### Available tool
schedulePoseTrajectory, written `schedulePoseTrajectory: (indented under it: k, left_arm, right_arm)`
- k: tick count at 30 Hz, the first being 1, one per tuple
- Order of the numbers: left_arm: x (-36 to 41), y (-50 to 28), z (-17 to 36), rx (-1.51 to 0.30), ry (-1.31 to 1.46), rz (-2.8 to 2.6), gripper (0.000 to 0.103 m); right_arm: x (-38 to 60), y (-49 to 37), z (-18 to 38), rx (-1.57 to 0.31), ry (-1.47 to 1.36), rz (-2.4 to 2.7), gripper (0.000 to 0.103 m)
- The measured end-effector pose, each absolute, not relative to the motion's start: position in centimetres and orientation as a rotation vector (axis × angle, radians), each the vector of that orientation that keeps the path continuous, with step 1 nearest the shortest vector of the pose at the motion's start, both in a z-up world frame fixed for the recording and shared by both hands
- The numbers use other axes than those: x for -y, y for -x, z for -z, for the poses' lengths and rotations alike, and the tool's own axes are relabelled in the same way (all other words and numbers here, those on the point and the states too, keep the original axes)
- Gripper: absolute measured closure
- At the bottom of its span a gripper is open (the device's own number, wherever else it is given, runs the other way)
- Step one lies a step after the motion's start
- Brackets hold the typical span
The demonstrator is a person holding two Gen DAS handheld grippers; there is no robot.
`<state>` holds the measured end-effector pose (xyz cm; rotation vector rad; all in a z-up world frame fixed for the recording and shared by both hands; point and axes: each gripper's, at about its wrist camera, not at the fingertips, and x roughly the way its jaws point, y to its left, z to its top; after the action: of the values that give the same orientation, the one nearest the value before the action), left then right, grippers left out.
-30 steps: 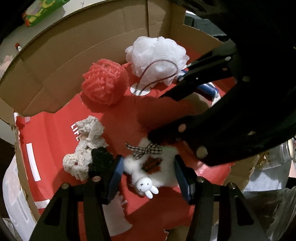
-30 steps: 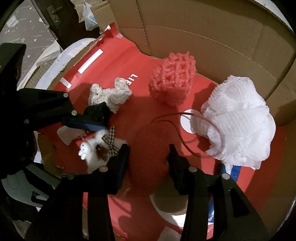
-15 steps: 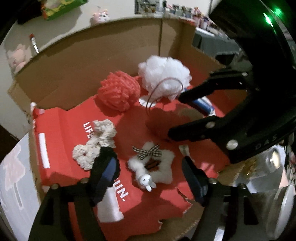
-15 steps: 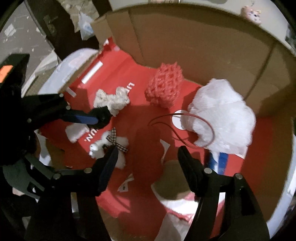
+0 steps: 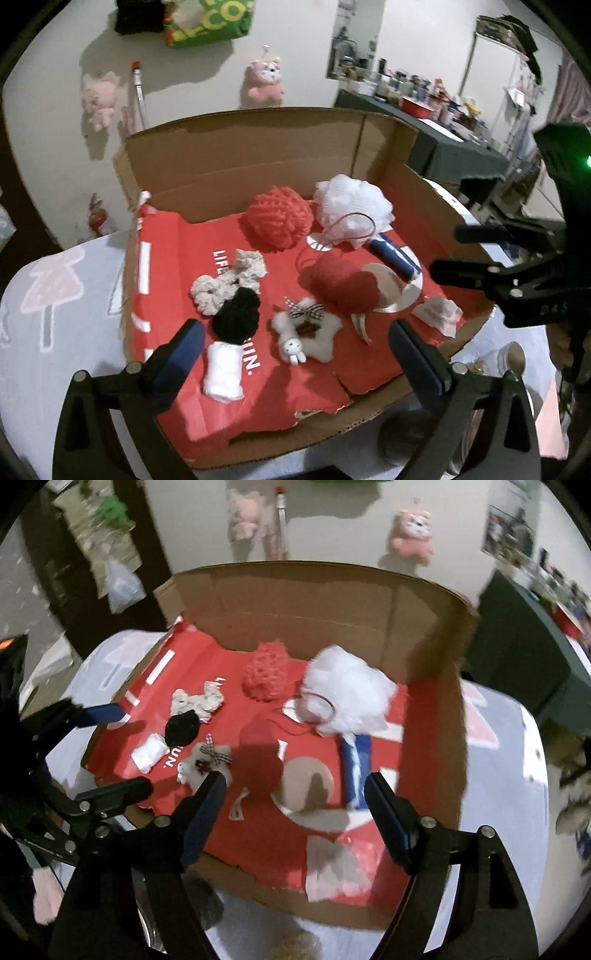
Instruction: Organize soft objects
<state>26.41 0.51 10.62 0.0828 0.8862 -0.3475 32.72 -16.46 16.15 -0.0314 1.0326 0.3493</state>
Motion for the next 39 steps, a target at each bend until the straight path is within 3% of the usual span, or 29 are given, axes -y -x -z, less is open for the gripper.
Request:
schedulePoseTrajectory:
  k: [39]
  left_arm:
    - [-2.0, -25.6, -6.7, -1.012, -0.016, 0.134, 0.002]
  right_arm:
    - [17.1, -30.2, -11.2, -1.09, -0.004, -0.212, 0.026]
